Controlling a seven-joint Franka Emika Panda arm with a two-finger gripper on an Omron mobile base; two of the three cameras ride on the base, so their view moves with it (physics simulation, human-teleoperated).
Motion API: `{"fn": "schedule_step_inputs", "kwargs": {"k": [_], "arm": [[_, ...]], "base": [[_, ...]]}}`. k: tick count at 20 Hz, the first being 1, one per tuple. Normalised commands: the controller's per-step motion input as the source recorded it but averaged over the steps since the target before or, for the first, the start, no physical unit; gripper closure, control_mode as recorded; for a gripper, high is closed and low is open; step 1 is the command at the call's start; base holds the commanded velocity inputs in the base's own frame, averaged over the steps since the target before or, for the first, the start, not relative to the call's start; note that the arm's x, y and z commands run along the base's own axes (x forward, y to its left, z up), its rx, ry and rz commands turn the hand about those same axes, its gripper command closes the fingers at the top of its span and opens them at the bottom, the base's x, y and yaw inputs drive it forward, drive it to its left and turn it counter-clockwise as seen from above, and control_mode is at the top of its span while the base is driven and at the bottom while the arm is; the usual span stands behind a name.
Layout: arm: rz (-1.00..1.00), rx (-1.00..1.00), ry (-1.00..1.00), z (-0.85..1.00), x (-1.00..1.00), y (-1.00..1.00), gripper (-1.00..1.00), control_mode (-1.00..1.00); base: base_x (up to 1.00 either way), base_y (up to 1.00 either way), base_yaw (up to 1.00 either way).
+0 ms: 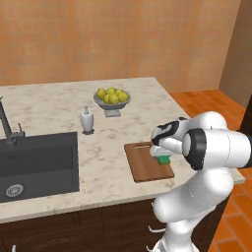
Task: Pick up the sponge from the counter and clean the cutting board by briefly scrubbing or pressing down on the cutting board. Once finished, release the sponge.
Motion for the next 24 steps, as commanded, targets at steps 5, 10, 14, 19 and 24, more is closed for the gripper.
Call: {"fn": "schedule_step_inputs", "kwargs": {"k": [5, 10, 14, 19, 24], "arm": [[0.00, -0.03, 0.00, 0.00, 0.28, 0.14, 1.00, -1.00], [0.00, -0.04, 0.00, 0.00, 0.40, 0.04, 1.00, -1.00], [0.00, 0.00, 0.00, 0.00, 0.50, 0.00, 1.00, -1.00], [0.00, 0.00, 0.00, 0.00, 0.11, 0.15, 1.00, -1.00], [0.08, 0.00, 0.00, 0.00, 0.00, 0.36, 1.00, -1.00]], "base": [[0.00, 0.00, 0.00], [0.00, 0.00, 0.00], [0.00, 0.00, 0.00], [0.00, 0.00, 0.00], [0.00, 0.00, 0.00]]}}
